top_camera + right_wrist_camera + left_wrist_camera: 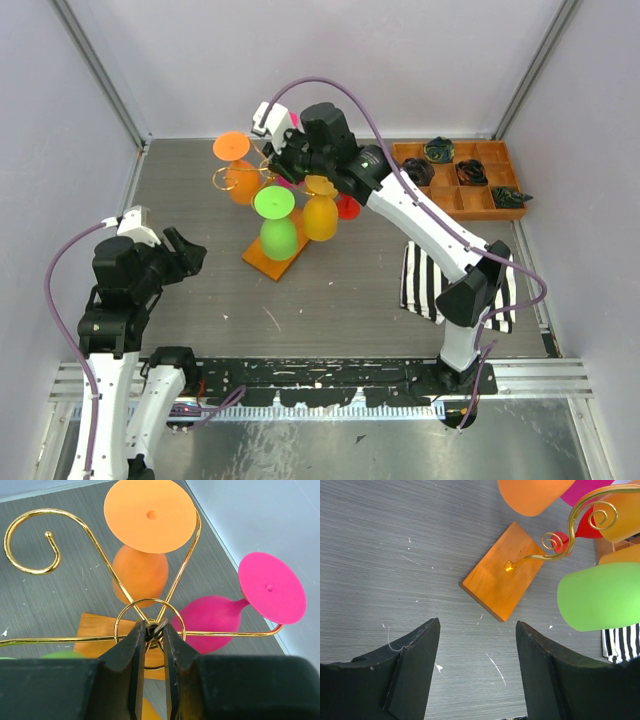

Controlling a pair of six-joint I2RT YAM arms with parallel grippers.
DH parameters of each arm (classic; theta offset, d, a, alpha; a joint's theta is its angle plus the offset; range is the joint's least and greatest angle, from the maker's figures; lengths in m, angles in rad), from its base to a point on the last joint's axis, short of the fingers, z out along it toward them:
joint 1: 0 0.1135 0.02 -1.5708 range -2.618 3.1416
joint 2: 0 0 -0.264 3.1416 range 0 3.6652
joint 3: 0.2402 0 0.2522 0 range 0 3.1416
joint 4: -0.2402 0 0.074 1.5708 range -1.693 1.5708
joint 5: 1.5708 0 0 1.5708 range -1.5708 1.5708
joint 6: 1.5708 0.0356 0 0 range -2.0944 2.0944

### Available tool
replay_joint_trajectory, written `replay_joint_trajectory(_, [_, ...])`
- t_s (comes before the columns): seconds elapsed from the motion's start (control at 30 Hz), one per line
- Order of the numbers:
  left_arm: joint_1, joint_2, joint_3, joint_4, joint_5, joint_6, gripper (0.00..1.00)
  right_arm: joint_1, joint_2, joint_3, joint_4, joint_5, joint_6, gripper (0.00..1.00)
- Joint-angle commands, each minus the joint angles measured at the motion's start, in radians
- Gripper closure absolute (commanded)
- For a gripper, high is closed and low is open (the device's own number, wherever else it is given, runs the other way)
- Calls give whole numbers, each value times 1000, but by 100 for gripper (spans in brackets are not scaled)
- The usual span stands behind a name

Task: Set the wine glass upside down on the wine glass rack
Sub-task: Adjust the wine rack at the center of the board.

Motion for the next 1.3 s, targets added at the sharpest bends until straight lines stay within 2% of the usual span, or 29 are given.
replay_joint_trajectory(0.0, [-3, 0, -7, 12, 4, 13, 31, -29, -52, 47, 5, -133, -129, 99])
replay_joint_trajectory(0.3, [-4, 4, -7, 12, 5, 13, 31, -75, -55, 76, -18, -302, -215, 99])
replay_joint_trajectory(0.53, [-4, 7, -8, 12, 4, 14, 31, -96, -2, 162, -130, -397, -290, 99])
replay_joint_trajectory(0.67, [-5, 7, -7, 12, 3, 13, 31, -112, 0, 162, -136, -436, -313, 99])
replay_joint_trajectory(0.83, [-5, 10, -7, 12, 3, 14, 31, -121, 0, 170, -135, -455, -309, 99])
replay_joint_trajectory(1.03, [-5, 14, -8, 13, 3, 14, 31, -120, 15, 188, -126, -462, -265, 90])
replay_joint_trajectory(1.27, [-5, 15, -9, 15, 5, 14, 30, -113, 32, 197, -97, -491, -237, 90])
